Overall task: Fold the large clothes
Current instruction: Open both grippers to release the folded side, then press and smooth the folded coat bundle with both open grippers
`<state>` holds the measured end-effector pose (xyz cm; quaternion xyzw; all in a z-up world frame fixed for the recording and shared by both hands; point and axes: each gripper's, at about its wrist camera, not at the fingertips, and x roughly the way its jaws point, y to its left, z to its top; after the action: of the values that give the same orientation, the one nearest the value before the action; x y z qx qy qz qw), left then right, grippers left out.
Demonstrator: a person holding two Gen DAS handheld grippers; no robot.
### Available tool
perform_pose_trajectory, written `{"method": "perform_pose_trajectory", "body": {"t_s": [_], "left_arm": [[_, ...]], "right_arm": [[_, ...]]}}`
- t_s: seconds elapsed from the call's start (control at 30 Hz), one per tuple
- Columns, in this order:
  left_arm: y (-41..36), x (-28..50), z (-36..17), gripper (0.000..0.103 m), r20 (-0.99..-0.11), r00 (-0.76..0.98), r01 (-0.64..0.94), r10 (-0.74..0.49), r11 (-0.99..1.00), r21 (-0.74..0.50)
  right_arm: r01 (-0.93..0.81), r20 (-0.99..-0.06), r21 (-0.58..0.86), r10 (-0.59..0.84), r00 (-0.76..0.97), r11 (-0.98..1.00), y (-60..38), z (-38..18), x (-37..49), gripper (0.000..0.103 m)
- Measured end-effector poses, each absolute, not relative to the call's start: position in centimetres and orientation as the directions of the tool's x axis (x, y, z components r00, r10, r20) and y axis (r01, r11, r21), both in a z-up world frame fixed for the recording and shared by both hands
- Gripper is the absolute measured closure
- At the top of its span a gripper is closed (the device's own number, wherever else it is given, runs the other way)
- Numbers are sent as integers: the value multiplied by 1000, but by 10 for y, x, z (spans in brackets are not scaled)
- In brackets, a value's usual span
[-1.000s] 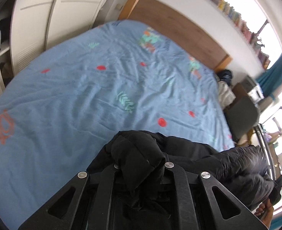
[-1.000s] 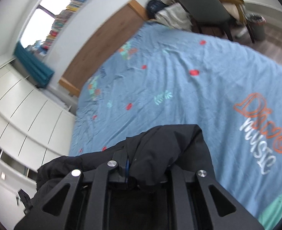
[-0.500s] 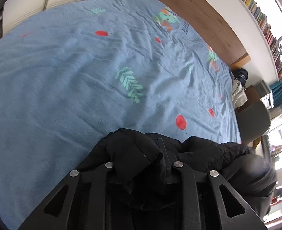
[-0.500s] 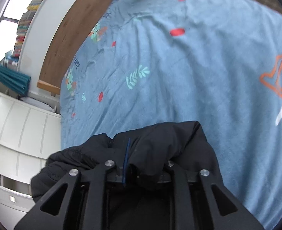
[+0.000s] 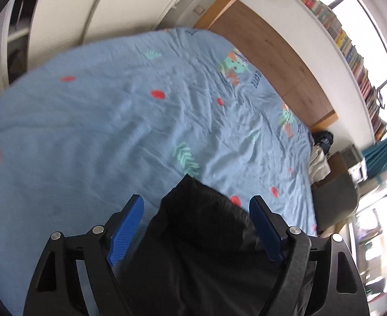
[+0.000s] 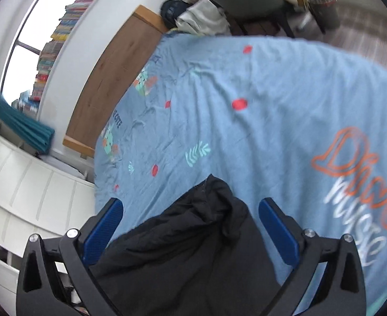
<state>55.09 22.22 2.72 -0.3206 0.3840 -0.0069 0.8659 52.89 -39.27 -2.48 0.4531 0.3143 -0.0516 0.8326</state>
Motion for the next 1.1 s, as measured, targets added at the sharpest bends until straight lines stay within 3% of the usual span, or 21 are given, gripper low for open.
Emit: {"method": "perform_pose_trajectory", "body": {"t_s": [0.4,0.6,0.9,1.1], "left_arm": [[163,438,47,21,-697,686,-92,-207,926,-365],[119,407,31,21,-693,692,-4,-200,960,-281],[28,442,2,21,-692,671,197,-267,963,-181],[-8,508,-23,18,-712,648,218,-271,962,-167]], "right_arm": [[254,-614,548,177,769,797,-305,28,431,0],[139,-636,415,178,751,899,-233,20,412,0],[-29,-671,262,204,713,965,-141,-19,453,0],[-42,-733,194,173,658,980,-121,-53,520,0]]}}
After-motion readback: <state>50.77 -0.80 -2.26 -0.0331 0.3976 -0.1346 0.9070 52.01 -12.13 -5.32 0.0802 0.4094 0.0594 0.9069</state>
